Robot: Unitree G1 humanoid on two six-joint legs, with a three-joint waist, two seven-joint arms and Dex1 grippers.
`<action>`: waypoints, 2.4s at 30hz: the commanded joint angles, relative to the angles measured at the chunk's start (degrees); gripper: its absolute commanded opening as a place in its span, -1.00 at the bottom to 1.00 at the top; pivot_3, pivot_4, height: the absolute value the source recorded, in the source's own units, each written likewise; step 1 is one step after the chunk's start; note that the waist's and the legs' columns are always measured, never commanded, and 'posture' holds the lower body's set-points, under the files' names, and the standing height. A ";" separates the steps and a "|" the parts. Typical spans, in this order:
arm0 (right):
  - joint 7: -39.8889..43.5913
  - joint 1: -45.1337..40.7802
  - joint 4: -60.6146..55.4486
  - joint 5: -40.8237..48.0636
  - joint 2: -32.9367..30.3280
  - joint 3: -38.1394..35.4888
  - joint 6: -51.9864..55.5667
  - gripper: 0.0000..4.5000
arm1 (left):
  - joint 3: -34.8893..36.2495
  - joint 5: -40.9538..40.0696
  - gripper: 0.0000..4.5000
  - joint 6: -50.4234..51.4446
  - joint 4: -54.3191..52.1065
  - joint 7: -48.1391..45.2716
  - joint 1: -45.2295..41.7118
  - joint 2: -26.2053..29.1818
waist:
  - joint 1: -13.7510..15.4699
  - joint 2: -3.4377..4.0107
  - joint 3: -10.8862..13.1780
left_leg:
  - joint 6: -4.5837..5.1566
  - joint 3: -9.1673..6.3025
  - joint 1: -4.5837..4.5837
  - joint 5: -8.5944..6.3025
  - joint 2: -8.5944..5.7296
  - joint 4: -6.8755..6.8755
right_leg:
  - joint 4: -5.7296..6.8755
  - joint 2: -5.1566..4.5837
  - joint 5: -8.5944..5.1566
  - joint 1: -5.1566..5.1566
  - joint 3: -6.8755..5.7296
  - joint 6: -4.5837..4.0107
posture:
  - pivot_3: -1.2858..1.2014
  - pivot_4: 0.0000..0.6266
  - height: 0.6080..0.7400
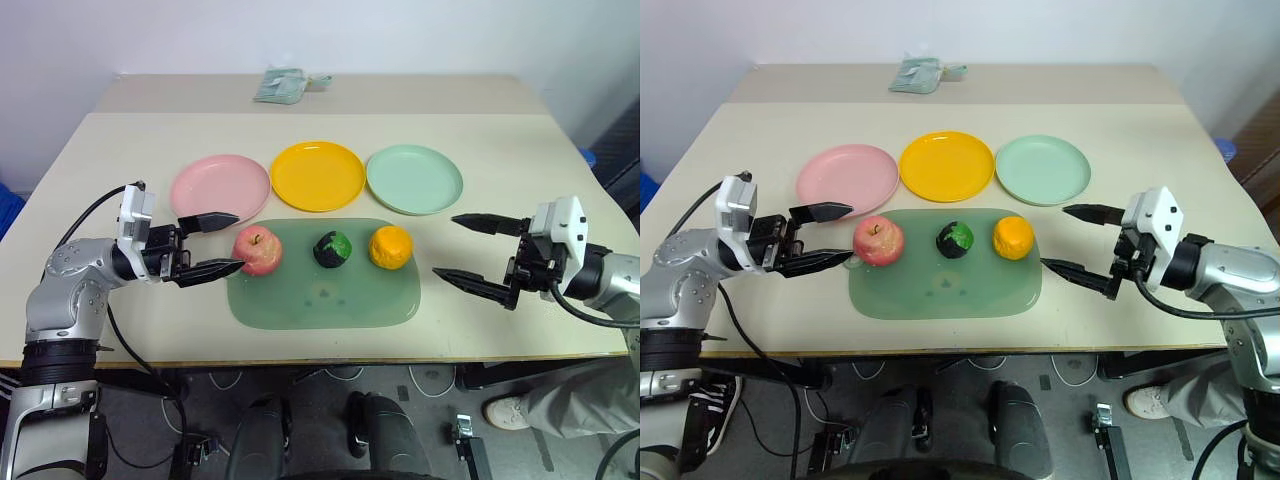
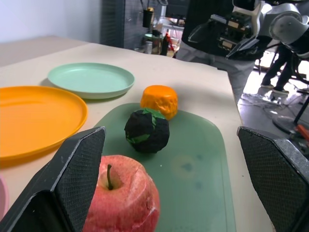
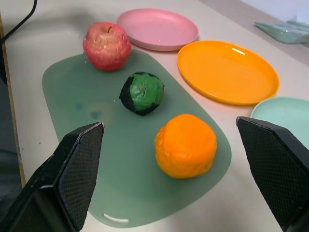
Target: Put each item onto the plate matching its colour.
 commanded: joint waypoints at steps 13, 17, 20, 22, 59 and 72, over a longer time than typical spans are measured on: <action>-0.22 -8.80 2.05 1.64 1.87 4.95 2.13 0.99 | 4.43 -4.98 1.00 1.35 -1.95 6.01 -2.90 -1.15 | 0.11 0.01 0.00 | 0.00 0.00 -0.03 0.00 -0.02 0.00 | -0.02 -0.01 0.00 0.00 0.02 0.00 | 0.03 -0.52 1.00; -2.99 -10.97 -1.24 4.34 4.35 6.44 5.45 0.99 | 3.44 -5.33 1.00 1.53 -1.95 6.93 -4.02 -3.31 | 0.07 0.00 0.00 | 0.00 0.01 -0.01 0.00 -0.03 0.01 | 0.00 -0.01 0.09 0.01 0.03 0.13 | 0.03 -0.52 1.00; -5.57 -11.49 -3.15 3.71 6.12 6.45 4.92 0.99 | 2.28 -5.83 1.00 3.43 -2.26 6.25 -4.93 -3.33 | 0.06 0.00 0.00 | 0.00 0.00 -0.03 0.00 -0.02 0.00 | 0.02 0.01 0.11 -0.02 0.02 0.18 | 0.03 -0.52 1.00; -7.37 -12.04 -3.48 3.72 7.94 6.94 4.53 0.99 | 1.30 -5.86 1.00 4.89 -1.50 5.55 -6.93 -3.07 | 0.06 0.00 0.00 | 0.00 0.00 -0.03 0.00 -0.02 0.00 | 0.02 0.03 0.11 -0.02 0.01 0.19 | 0.03 -0.52 1.00; -14.99 -13.13 -12.71 0.57 11.64 11.39 2.58 0.99 | -12.69 15.50 1.00 -5.43 9.18 8.49 -9.66 -3.33 | 0.15 0.00 0.00 | -0.02 -0.01 -0.05 0.02 -0.03 0.01 | 0.03 0.02 0.06 -0.02 0.01 0.10 | 0.03 -0.52 1.00; -15.13 -14.18 -11.95 0.37 11.55 11.50 2.84 1.00 | -4.52 11.88 0.45 -8.30 15.99 15.93 -15.61 -5.78 | 0.26 -0.02 0.01 | -0.02 -0.04 -0.07 0.02 -0.03 0.02 | 0.05 0.02 0.08 -0.04 0.00 0.13 | 0.03 -0.52 1.00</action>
